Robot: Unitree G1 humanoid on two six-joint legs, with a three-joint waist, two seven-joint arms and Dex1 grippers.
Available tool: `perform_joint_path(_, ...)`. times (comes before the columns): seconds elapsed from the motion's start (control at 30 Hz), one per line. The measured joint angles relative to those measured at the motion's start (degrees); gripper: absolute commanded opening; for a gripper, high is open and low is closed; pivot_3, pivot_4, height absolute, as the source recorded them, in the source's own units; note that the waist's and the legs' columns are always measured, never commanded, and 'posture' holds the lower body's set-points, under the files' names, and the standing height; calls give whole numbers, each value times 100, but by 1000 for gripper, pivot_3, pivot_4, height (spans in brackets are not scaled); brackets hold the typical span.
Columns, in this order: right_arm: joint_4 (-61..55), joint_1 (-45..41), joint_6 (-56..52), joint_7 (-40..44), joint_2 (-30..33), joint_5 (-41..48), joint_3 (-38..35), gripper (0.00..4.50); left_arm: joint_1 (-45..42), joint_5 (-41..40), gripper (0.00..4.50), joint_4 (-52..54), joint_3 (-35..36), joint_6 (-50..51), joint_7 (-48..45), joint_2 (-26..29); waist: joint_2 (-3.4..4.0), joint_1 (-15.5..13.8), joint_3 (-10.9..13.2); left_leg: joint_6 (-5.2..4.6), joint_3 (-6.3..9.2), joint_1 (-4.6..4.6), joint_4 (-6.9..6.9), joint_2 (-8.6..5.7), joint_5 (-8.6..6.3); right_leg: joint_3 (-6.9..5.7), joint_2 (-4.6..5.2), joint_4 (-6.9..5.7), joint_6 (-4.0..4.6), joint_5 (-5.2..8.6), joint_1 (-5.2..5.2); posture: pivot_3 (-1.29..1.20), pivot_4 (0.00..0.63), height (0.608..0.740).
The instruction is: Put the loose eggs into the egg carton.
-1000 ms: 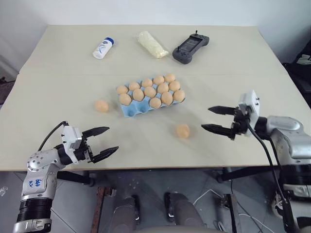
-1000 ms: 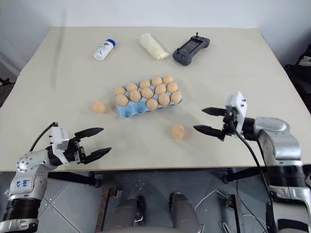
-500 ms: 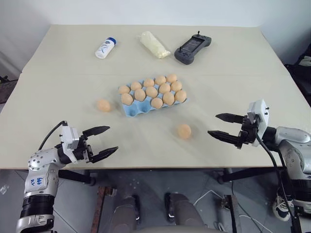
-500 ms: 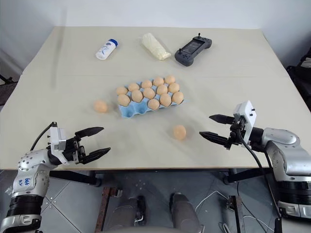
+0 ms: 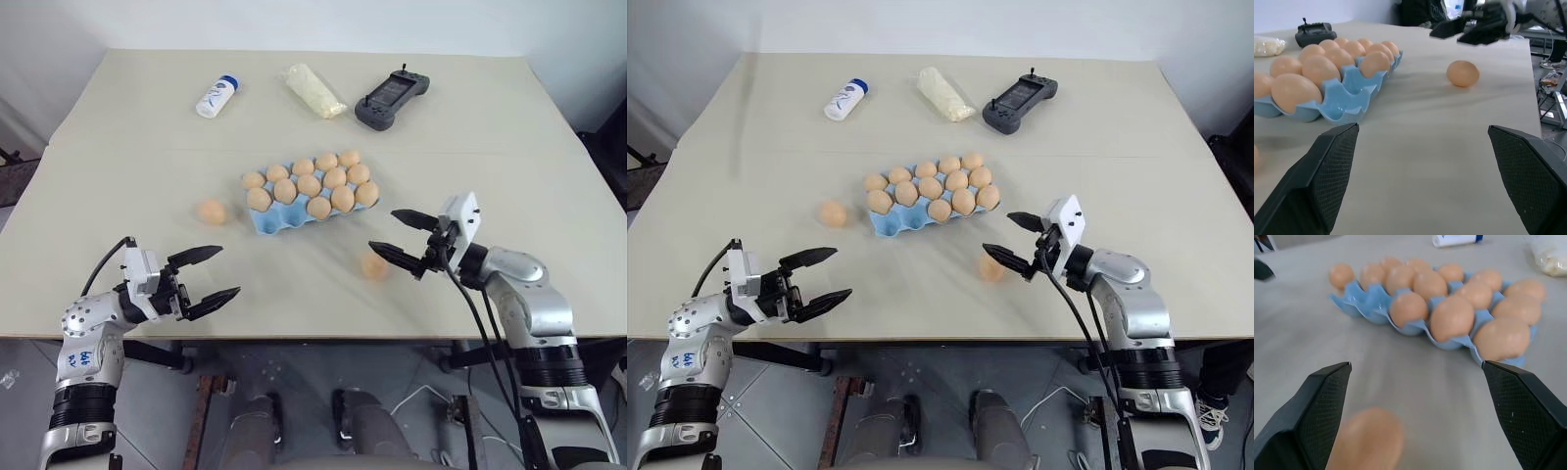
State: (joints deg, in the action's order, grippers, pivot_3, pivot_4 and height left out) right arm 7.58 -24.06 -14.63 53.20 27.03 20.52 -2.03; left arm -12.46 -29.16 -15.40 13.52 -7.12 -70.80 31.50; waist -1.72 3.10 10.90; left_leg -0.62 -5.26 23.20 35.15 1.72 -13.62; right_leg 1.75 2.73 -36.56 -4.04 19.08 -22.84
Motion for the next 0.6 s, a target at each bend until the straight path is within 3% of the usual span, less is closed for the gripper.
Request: perform_joint_path(0.6, 372, -90, 45, 292, 1, -364, 623, 4463, -95, 29, 4500, -351, -52, -164, -118, -50, -2, 15, -1, 9, -1, -6, 15, 1, -2, 4, 0, -28, -2, -1, -1, 0, 150, 740)
